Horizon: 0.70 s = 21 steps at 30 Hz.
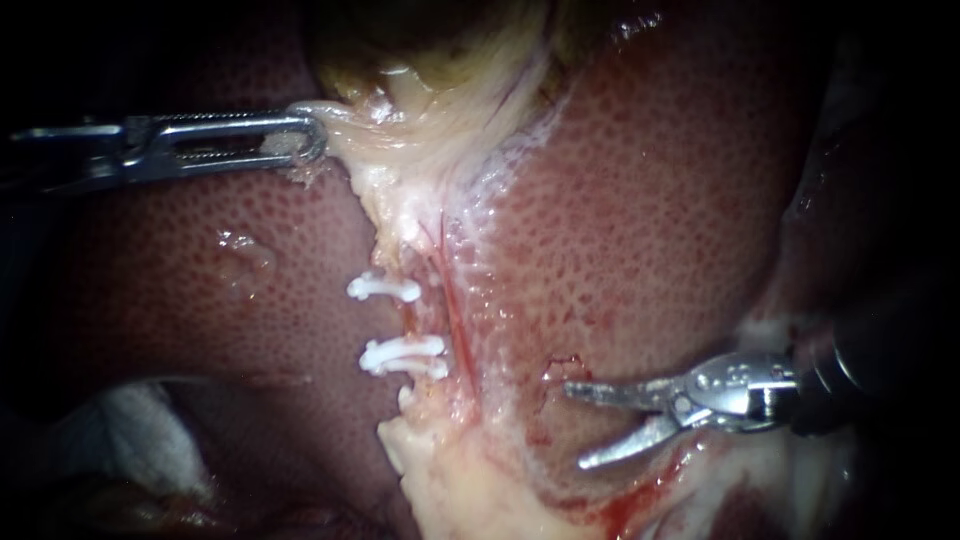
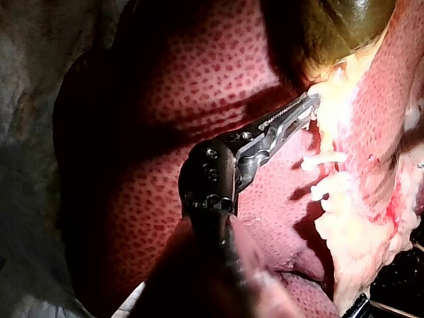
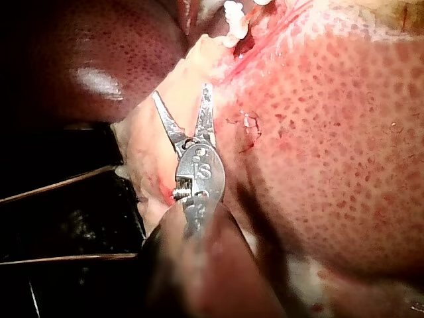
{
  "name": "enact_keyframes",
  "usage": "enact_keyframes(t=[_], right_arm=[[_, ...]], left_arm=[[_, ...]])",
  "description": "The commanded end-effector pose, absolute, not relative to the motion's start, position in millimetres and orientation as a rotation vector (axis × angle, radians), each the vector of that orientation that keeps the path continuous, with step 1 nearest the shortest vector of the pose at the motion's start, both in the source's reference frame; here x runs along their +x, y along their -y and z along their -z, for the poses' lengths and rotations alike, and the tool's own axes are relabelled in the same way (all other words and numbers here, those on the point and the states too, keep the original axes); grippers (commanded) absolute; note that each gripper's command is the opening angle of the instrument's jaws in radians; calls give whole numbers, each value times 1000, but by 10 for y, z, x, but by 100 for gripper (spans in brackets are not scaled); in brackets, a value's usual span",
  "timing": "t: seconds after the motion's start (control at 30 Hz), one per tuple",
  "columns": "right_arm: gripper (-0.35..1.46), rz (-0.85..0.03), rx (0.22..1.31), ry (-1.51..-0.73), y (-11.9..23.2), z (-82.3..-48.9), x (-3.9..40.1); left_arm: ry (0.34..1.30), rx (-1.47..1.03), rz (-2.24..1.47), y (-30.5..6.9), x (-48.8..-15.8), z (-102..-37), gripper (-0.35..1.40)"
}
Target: Go to the cutting position left tube
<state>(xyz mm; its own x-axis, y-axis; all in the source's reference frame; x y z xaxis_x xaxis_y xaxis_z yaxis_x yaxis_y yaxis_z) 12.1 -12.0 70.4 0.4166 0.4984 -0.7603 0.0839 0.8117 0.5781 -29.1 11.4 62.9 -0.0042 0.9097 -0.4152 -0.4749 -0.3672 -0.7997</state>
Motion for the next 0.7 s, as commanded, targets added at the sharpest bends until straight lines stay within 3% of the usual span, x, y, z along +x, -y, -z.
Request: enact_keyframes(t=[0.03, 0.27, 0.5, 0.7], right_arm=[[143, -287, 598, -1122, 118, -706, 126], [141, -357, 614, -1083, 104, -712, 167], [123, -428, 655, -944, 76, -716, 207], [130, -496, 688, -906, 66, -739, 226]], left_arm=[[541, -1158, -1614, -114, -292, -630, -35], [540, -1157, -1613, -114, -293, -629, -35], [538, -1157, -1613, -113, -294, -628, -35], [538, -1157, -1613, -112, -294, -628, -35]])
